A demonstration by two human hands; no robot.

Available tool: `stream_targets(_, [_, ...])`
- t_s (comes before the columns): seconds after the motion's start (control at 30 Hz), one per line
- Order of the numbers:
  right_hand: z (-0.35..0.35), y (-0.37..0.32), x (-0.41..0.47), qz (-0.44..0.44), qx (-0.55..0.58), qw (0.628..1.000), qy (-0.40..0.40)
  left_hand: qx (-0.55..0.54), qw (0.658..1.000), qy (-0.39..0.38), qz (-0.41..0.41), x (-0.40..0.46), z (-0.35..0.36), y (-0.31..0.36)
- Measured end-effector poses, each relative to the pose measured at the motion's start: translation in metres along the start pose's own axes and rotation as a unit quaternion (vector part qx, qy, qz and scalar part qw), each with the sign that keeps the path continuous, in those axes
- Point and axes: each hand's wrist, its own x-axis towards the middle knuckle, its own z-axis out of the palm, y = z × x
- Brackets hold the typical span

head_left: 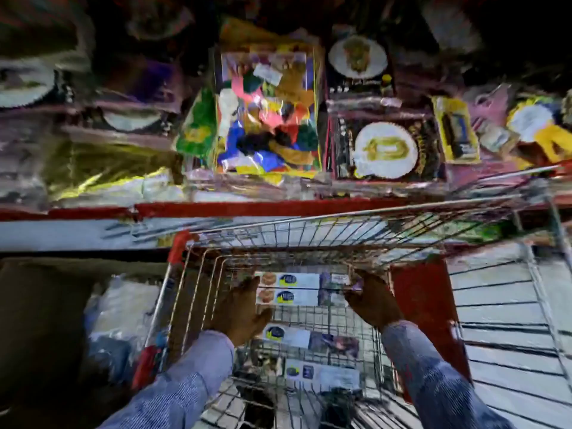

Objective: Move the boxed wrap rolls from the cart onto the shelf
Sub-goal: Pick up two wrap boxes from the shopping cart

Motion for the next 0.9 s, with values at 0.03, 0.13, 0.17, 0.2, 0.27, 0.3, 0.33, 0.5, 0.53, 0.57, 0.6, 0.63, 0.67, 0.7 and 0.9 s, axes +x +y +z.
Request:
stream_targets(0.03, [0.011, 0.009, 0.010, 0.012, 0.001, 1.000, -0.009, -0.010, 1.000, -0.006, -0.017, 0.011, 0.010, -0.006])
stream_targets(0.13, [0.030, 0.024, 0.033, 0.029, -0.029, 0.998, -0.047, -0.008, 1.000, 0.006, -0.015, 0.038, 0.034, -0.020])
stream_targets(0.17, [0.039, 0.029, 0.042, 0.024, -0.039, 0.998, -0.053, -0.004, 1.000, 0.010, 0.000, 0.046, 0.045, -0.026])
stream_targets(0.2, [0.046, 0.032, 0.048, 0.015, -0.053, 0.997, -0.054, 0.001, 1.000, 0.009, 0.010, 0.050, 0.054, -0.029])
stream_targets(0.27, [0.060, 0.036, 0.062, -0.024, -0.083, 0.995, -0.042, 0.046, 0.998, 0.000, 0.045, 0.059, 0.066, -0.033])
stream_targets(0.3, [0.066, 0.038, 0.070, -0.049, -0.101, 0.993, -0.036, 0.078, 0.995, -0.009, 0.068, 0.063, 0.071, -0.034])
stream_targets(0.33, [0.072, 0.038, 0.078, -0.075, -0.119, 0.989, -0.038, 0.104, 0.991, -0.017, 0.088, 0.067, 0.077, -0.036])
stream_targets(0.5, [0.087, 0.031, 0.118, -0.195, -0.179, 0.961, -0.084, 0.182, 0.975, -0.011, 0.125, 0.075, 0.093, -0.035])
stream_targets(0.53, [0.087, 0.029, 0.122, -0.208, -0.195, 0.954, -0.097, 0.184, 0.976, -0.013, 0.115, 0.076, 0.094, -0.036])
stream_targets(0.57, [0.087, 0.028, 0.126, -0.220, -0.210, 0.946, -0.116, 0.185, 0.976, -0.016, 0.112, 0.078, 0.095, -0.038])
stream_targets(0.6, [0.087, 0.028, 0.130, -0.226, -0.223, 0.938, -0.137, 0.188, 0.975, -0.022, 0.112, 0.080, 0.095, -0.038])
stream_targets(0.63, [0.085, 0.028, 0.133, -0.232, -0.229, 0.933, -0.153, 0.201, 0.973, -0.024, 0.114, 0.082, 0.096, -0.038])
stream_targets(0.67, [0.083, 0.027, 0.136, -0.233, -0.229, 0.931, -0.164, 0.217, 0.969, -0.025, 0.115, 0.084, 0.095, -0.038])
stream_targets(0.7, [0.081, 0.026, 0.139, -0.238, -0.226, 0.929, -0.169, 0.229, 0.966, -0.027, 0.115, 0.086, 0.096, -0.038])
stream_targets(0.9, [0.074, 0.019, 0.147, -0.262, -0.285, 0.900, -0.200, 0.264, 0.958, -0.007, 0.109, 0.094, 0.100, -0.033])
